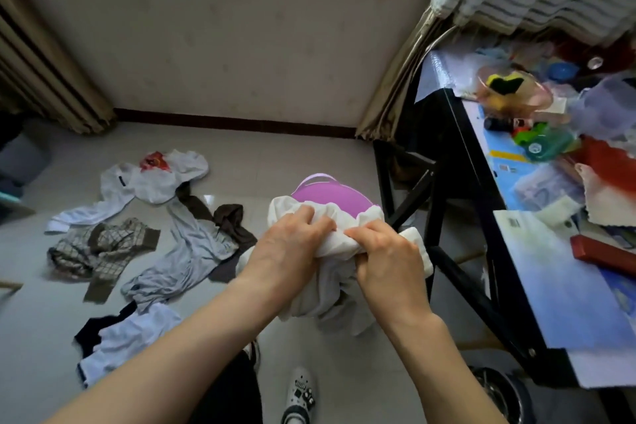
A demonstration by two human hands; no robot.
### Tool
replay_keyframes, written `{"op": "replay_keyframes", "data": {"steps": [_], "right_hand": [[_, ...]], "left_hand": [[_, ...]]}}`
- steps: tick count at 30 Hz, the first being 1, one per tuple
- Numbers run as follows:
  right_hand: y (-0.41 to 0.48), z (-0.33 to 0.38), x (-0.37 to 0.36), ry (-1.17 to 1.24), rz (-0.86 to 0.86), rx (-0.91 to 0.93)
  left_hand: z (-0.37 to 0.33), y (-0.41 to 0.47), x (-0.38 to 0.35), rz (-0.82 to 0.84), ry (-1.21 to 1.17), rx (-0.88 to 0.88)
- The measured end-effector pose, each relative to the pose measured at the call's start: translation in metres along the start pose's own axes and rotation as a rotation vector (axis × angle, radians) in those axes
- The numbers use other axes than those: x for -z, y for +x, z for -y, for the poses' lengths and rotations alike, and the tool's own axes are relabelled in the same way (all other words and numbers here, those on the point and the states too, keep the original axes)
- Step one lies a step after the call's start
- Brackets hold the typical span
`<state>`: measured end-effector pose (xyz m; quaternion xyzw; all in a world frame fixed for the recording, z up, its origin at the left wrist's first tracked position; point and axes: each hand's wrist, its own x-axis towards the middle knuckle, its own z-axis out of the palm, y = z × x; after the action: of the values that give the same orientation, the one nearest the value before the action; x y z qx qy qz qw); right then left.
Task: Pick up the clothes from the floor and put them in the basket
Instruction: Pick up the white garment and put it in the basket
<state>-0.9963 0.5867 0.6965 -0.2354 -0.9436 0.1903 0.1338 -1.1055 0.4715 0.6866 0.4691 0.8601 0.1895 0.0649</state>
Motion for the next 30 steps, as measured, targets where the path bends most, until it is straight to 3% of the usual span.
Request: {"op": "replay_keyframes", "data": {"steps": [9,14,20,30], "right_hand": [[0.115,-0.062,-0.083,-0.019,0.079,-0.332],[0.151,-0.089,-0.118,-0.069,0.335,-0.392],[0.183,-0.088,-0.116,-0.031,0.241,-0.300],[0.229,-0.021,-0.192,0.025,0.288,-0.062]], "left_hand": [[0.072,0.149,-0.071,0.356,-0.130,-0.105],[0.104,0.189,-0.102,0.647,0.013,-0.127],[0.146,0.199,-0.098,0.485,0.109,-0.154],[0.292,0.151,-0.064,0.492,0.120,0.197]]}}
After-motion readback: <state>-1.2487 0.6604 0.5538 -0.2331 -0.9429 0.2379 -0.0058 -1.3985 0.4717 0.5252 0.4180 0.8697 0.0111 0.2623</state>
